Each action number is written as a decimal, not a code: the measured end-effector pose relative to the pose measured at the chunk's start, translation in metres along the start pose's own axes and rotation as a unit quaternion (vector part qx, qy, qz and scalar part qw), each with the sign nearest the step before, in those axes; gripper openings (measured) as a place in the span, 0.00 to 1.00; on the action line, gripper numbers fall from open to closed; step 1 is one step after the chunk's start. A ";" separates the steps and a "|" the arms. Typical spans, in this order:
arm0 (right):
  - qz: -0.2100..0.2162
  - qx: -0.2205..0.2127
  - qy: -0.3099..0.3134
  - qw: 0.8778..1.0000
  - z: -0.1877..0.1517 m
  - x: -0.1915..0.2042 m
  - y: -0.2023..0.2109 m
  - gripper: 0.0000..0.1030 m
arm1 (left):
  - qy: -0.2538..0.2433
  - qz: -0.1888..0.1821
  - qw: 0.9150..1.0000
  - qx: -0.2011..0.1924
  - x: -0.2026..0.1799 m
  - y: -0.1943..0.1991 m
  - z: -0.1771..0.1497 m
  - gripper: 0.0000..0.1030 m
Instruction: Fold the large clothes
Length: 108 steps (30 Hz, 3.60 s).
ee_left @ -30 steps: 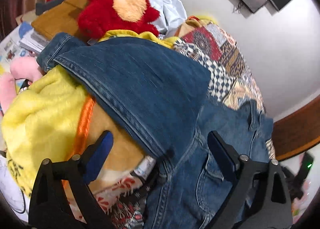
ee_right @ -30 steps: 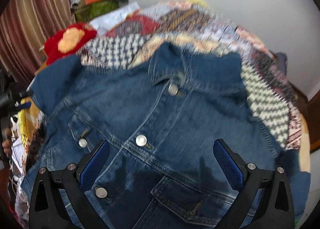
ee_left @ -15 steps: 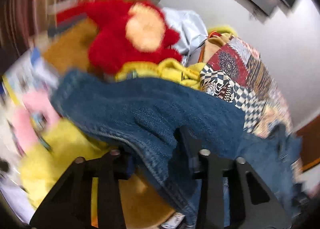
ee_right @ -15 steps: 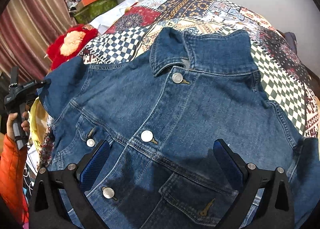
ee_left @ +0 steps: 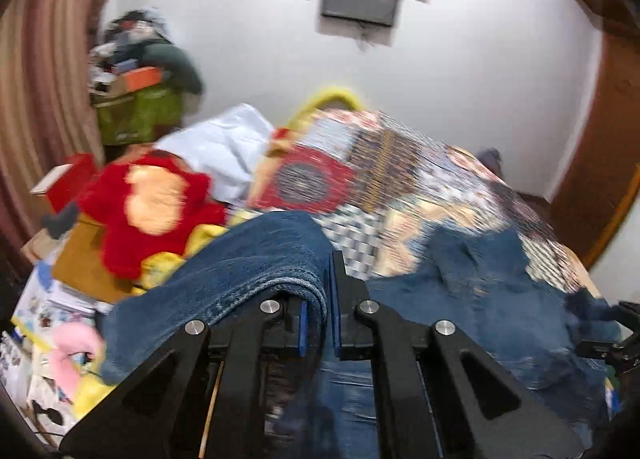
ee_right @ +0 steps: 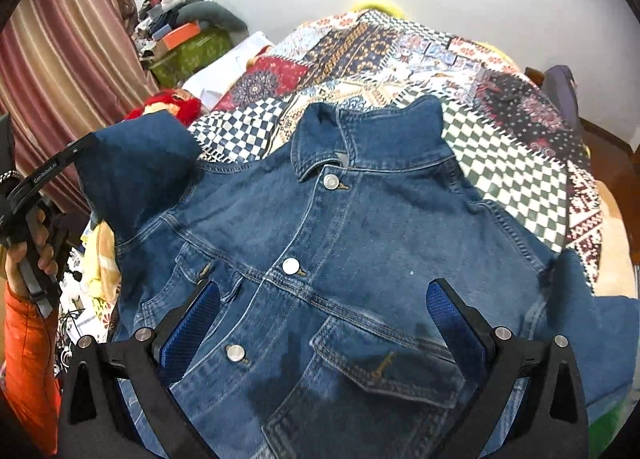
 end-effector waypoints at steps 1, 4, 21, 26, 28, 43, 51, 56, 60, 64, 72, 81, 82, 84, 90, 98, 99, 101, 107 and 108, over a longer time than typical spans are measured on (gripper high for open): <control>-0.002 -0.003 0.003 1.000 -0.001 -0.001 0.006 1.00 | -0.005 -0.006 1.000 0.012 -0.010 -0.007 -0.006 0.08; -0.005 -0.013 0.004 1.000 -0.005 -0.005 0.020 1.00 | -0.010 -0.021 0.997 0.073 -0.036 -0.037 -0.041 0.08; -0.013 -0.017 -0.018 1.000 -0.023 -0.029 0.042 1.00 | 0.108 -0.119 0.955 0.250 -0.056 -0.071 -0.166 0.43; -0.003 -0.010 -0.012 1.000 -0.019 -0.017 0.029 1.00 | 0.165 -0.116 0.958 0.204 -0.008 -0.031 -0.149 0.51; 0.000 -0.006 -0.007 1.000 -0.017 -0.011 0.024 1.00 | 0.191 -0.102 0.958 0.186 0.022 -0.018 -0.144 0.52; 0.003 0.011 0.002 1.000 -0.010 0.004 -0.004 1.00 | 0.288 -0.003 0.950 0.118 0.145 -0.017 -0.129 0.36; 0.003 0.000 -0.019 1.000 -0.009 -0.013 0.008 1.00 | 0.149 0.033 0.987 0.059 0.095 0.001 -0.058 0.12; 0.001 -0.025 -0.028 0.999 -0.005 -0.027 0.029 1.00 | 0.075 -0.018 0.997 0.004 0.013 0.025 0.000 0.11; -0.002 -0.038 -0.040 0.998 -0.007 -0.043 0.043 1.00 | 0.015 -0.077 0.997 -0.025 -0.068 0.041 0.032 0.11; -0.008 -0.048 -0.056 0.997 -0.012 -0.064 0.056 1.00 | -0.043 -0.141 0.989 -0.013 -0.157 0.037 0.031 0.11; -0.023 -0.052 -0.092 0.994 -0.028 -0.107 0.078 1.00 | -0.130 -0.209 0.960 0.135 -0.270 -0.025 -0.069 0.11; -0.031 -0.032 -0.100 0.994 -0.044 -0.115 0.071 1.00 | -0.184 -0.227 0.916 0.274 -0.301 -0.041 -0.165 0.44; -0.029 -0.031 -0.100 0.994 -0.043 -0.112 0.069 1.00 | -0.189 -0.223 0.919 0.264 -0.299 -0.037 -0.161 0.53; -0.023 -0.030 -0.099 0.994 -0.040 -0.106 0.065 1.00 | -0.190 -0.207 0.932 0.228 -0.289 -0.027 -0.146 0.71; -0.013 -0.005 -0.082 0.997 -0.033 -0.088 0.038 1.00 | -0.161 -0.154 0.964 0.144 -0.224 -0.008 -0.091 0.89; -0.033 0.094 -0.093 0.991 -0.062 -0.101 -0.037 0.99 | -0.123 -0.009 0.980 0.156 -0.083 -0.036 -0.099 0.93; -0.036 0.102 -0.096 0.990 -0.066 -0.104 -0.045 0.99 | -0.113 0.001 0.980 0.167 -0.068 -0.040 -0.108 0.93; -0.025 0.112 -0.106 0.988 -0.071 -0.106 -0.057 0.94 | -0.090 0.019 0.978 0.189 -0.039 -0.051 -0.125 0.93; -0.007 0.090 -0.135 0.987 -0.060 -0.110 -0.066 0.50 | -0.027 0.057 0.966 0.250 0.021 -0.080 -0.177 0.93; -0.006 0.088 -0.136 0.987 -0.057 -0.110 -0.065 0.44 | -0.018 0.055 0.965 0.255 0.024 -0.084 -0.183 0.93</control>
Point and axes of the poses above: each gripper's, at about its wrist camera, not at the fingertips, and y roughly against the way its jaws point, x to its left, z to its top, the point moved 10 cm from there along -y, roughly the way its jaws point
